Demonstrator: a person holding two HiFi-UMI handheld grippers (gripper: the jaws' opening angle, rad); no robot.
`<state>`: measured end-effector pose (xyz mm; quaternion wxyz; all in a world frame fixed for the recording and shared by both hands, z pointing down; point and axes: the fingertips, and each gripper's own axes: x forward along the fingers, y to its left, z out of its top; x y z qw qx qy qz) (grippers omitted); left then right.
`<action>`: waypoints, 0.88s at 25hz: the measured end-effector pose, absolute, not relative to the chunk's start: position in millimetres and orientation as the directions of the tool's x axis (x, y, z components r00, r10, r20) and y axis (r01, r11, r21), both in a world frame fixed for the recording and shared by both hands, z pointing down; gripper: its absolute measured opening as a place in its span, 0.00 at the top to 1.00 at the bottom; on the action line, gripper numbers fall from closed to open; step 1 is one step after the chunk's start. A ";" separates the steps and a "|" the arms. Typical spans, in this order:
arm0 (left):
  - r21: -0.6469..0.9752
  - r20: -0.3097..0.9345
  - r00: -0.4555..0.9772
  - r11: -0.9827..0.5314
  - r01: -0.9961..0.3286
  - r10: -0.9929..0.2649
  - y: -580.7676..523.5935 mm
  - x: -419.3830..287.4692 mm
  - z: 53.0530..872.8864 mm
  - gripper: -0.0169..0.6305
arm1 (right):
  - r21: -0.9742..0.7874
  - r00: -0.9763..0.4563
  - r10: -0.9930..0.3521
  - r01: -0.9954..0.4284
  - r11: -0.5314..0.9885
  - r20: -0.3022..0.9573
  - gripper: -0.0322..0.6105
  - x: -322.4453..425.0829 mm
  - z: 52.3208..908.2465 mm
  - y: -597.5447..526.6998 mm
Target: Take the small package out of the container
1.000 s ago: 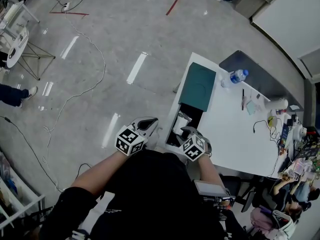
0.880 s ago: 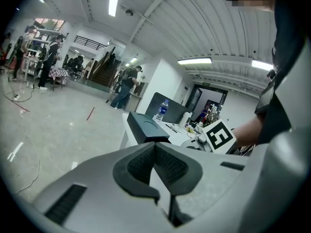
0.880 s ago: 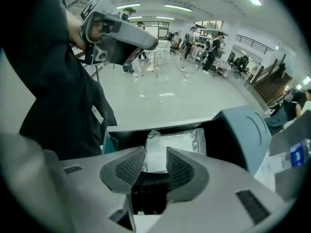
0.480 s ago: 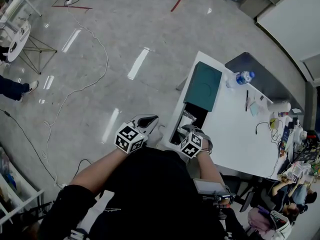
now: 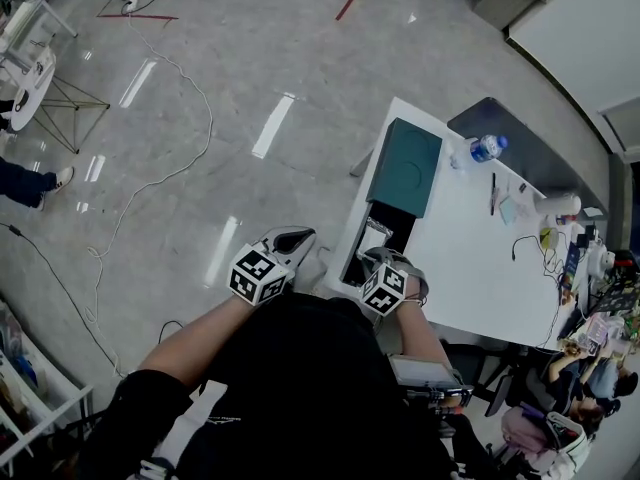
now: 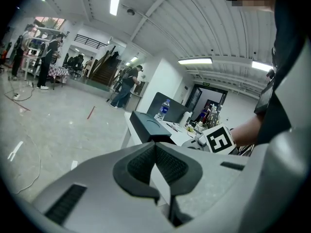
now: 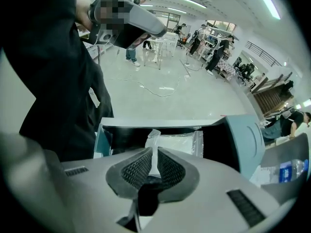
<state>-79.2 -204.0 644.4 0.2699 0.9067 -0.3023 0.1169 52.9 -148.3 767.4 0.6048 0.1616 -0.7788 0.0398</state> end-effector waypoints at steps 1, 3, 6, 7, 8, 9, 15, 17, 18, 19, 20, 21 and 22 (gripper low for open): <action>0.419 0.374 0.792 -0.674 -0.608 -0.483 -203.8 -79.8 644.4 0.96 | 0.142 -0.215 -0.213 -0.303 0.942 0.953 0.87 52.6 766.3 -148.9; 0.419 0.372 0.794 -0.677 -0.605 -0.480 -203.8 -79.3 644.3 0.96 | 0.156 -0.216 -0.230 -0.312 0.937 0.949 0.88 53.8 764.1 -150.9; 0.424 0.378 0.796 -0.676 -0.603 -0.473 -205.3 -75.3 645.1 0.96 | 0.159 -0.225 -0.240 -0.326 0.932 0.944 0.89 58.1 759.5 -153.8; 0.425 0.379 0.798 -0.678 -0.599 -0.468 -206.2 -73.6 645.5 0.96 | 0.160 -0.228 -0.243 -0.331 0.930 0.943 0.89 59.2 758.1 -154.4; 0.426 0.380 0.802 -0.682 -0.595 -0.462 -207.0 -72.1 645.6 0.96 | 0.163 -0.231 -0.248 -0.335 0.928 0.941 0.89 59.8 756.7 -154.7; 0.427 0.379 0.805 -0.686 -0.590 -0.456 -207.6 -70.8 645.4 0.96 | 0.165 -0.236 -0.254 -0.338 0.926 0.938 0.90 59.6 755.1 -154.7; 0.429 0.376 0.825 -0.710 -0.559 -0.422 -206.3 -64.6 642.4 0.96 | 0.200 -0.256 -0.304 -0.361 0.911 0.918 0.90 57.0 743.8 -153.3; 0.428 0.374 0.830 -0.717 -0.550 -0.413 -208.2 -64.7 641.8 0.96 | 0.210 -0.257 -0.317 -0.371 0.905 0.913 0.90 55.7 742.0 -154.9; 0.427 0.374 0.831 -0.720 -0.548 -0.411 -210.2 -65.0 641.6 0.96 | 0.215 -0.259 -0.324 -0.373 0.903 0.910 0.90 55.2 741.1 -156.9; 0.425 0.374 0.832 -0.721 -0.547 -0.411 -212.2 -64.8 641.4 0.96 | 0.220 -0.261 -0.330 -0.375 0.901 0.907 0.90 55.2 739.7 -159.2; 0.424 0.375 0.832 -0.723 -0.546 -0.409 -213.7 -63.8 641.4 0.96 | 0.226 -0.263 -0.338 -0.377 0.898 0.904 0.91 55.9 737.8 -161.4; 0.423 0.376 0.833 -0.724 -0.544 -0.406 -214.4 -62.1 641.5 0.96 | 0.232 -0.265 -0.346 -0.381 0.895 0.900 0.91 57.0 735.7 -163.0; 0.424 0.377 0.835 -0.727 -0.541 -0.402 -214.0 -60.2 641.6 0.96 | 0.238 -0.265 -0.354 -0.386 0.891 0.897 0.91 58.4 733.4 -163.7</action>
